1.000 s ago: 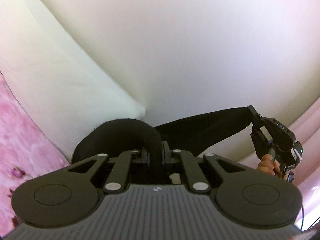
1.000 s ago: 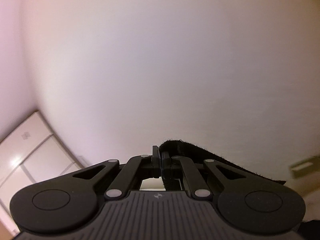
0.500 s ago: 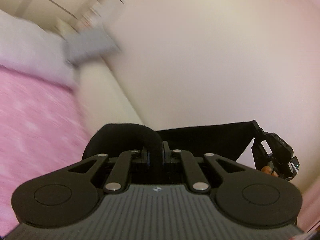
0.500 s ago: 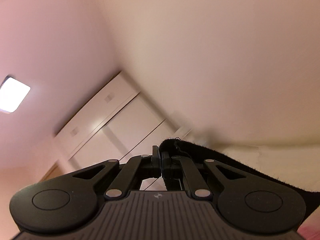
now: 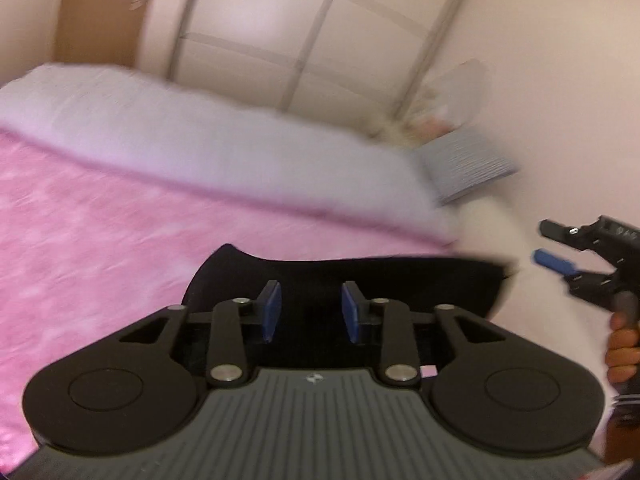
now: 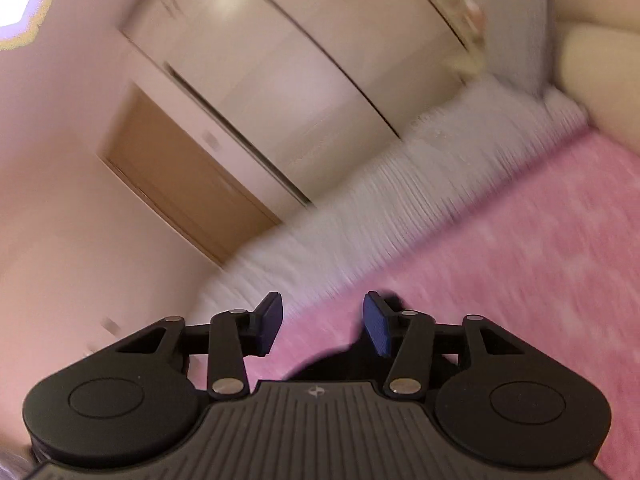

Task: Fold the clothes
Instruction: 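Lift the black garment with both grippers and lay it on the bed, then move both open grippers toward the black garment on the bed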

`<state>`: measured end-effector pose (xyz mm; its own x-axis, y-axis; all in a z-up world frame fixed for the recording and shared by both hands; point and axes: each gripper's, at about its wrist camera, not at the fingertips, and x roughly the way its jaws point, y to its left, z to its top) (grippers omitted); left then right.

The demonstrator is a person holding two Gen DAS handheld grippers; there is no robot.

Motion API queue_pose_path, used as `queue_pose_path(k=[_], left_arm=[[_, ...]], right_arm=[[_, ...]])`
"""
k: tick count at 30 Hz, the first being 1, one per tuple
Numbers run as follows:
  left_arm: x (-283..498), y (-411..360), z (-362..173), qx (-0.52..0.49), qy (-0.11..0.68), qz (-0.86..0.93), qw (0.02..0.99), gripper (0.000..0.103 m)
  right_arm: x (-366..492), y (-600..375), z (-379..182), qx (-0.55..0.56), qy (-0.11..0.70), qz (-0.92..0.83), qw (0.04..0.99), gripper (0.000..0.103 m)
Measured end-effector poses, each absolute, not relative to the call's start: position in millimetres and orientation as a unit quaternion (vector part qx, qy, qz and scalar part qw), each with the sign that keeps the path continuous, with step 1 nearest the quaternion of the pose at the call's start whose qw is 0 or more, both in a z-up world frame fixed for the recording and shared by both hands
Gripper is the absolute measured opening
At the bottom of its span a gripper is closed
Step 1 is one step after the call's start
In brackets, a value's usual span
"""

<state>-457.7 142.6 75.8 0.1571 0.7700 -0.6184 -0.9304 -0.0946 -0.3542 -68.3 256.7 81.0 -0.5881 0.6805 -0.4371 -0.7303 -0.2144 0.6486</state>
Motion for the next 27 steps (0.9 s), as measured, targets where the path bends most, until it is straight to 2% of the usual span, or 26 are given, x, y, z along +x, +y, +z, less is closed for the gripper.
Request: queue_pose_path(k=[4, 10, 17, 20, 23, 27], left_arm=[[-504, 106, 36, -0.423, 0.134, 0.658, 0.609, 0.027], [-508, 21, -3, -0.48, 0.138, 0.661, 0.561, 0.027], [-495, -29, -21, -0.489, 0.142, 0.663, 0.549, 0.027], [-479, -46, -22, -0.48, 0.156, 0.666, 0.549, 0.032], [-463, -67, -29, -0.474, 0.175, 0.669, 0.545, 0.032], [-439, -100, -28, -0.472, 0.191, 0.664, 0.547, 0.034]], right_arm=[[-128, 231, 54, -0.112, 0.427, 0.776, 0.451, 0.05], [-179, 191, 20, -0.206, 0.408, 0.779, 0.429, 0.051], [-194, 113, 6, -0.268, 0.375, 0.785, 0.413, 0.057], [-197, 80, -1, -0.292, 0.363, 0.786, 0.406, 0.06], [-182, 52, -10, -0.3, 0.363, 0.781, 0.41, 0.065], [-161, 16, -23, -0.306, 0.37, 0.772, 0.416, 0.065]])
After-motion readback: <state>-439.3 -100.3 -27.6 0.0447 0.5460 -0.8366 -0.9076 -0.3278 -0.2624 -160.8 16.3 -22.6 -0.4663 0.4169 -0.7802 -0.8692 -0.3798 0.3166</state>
